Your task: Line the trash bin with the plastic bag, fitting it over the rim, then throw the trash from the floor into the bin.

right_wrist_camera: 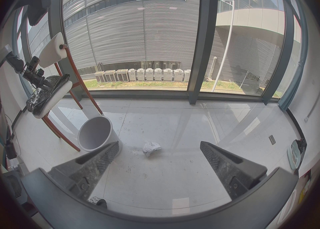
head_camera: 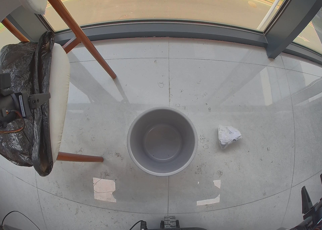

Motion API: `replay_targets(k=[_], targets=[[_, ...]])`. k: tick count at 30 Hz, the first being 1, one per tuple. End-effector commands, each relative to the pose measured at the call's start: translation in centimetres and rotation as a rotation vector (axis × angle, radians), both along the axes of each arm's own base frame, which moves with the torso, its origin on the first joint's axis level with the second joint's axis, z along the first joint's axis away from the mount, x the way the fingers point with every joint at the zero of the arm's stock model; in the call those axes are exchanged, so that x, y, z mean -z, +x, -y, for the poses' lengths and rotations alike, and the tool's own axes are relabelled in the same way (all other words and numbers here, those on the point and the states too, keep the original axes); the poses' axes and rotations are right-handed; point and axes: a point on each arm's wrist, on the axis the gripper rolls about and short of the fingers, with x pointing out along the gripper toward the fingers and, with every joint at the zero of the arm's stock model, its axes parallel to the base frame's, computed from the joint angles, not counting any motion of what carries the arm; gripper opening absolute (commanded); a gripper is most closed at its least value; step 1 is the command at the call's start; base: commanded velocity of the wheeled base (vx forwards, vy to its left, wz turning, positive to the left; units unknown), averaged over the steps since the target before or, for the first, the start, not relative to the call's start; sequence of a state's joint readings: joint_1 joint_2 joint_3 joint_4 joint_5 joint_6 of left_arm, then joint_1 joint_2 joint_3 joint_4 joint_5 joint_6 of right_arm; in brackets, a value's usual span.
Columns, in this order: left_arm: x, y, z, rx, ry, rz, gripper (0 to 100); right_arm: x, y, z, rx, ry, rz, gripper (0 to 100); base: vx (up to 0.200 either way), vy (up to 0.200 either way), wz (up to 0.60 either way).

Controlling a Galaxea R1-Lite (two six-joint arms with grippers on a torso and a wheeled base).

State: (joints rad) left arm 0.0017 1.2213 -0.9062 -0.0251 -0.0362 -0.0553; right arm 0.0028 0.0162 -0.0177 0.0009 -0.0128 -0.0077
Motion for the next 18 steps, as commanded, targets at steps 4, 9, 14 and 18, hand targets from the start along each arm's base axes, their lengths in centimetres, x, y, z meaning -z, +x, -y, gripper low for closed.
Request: replay_targets(k=[4,9,14,18], targets=[[1.1,3.5,-1.0,-0.046,0.001,-0.037,100,0.5,0.0,0.0,-0.001,0.000,0.001,100,0.000,0.000,0.00],[1.2,5.1,-1.7,-0.073,0.001,0.006,100,0.5,0.0,0.0,-0.001,-0.002,0.001,100,0.000,0.000,0.00],[1.5,5.2,-1.7,-0.071,0.000,-0.003,100,0.5,0.0,0.0,-0.001,-0.002,0.001,100,0.000,0.000,0.00],[1.7,5.1,-1.7,-0.071,0.000,-0.009,0,0.5,0.0,0.0,-0.001,-0.003,0.001,100,0.000,0.000,0.00]])
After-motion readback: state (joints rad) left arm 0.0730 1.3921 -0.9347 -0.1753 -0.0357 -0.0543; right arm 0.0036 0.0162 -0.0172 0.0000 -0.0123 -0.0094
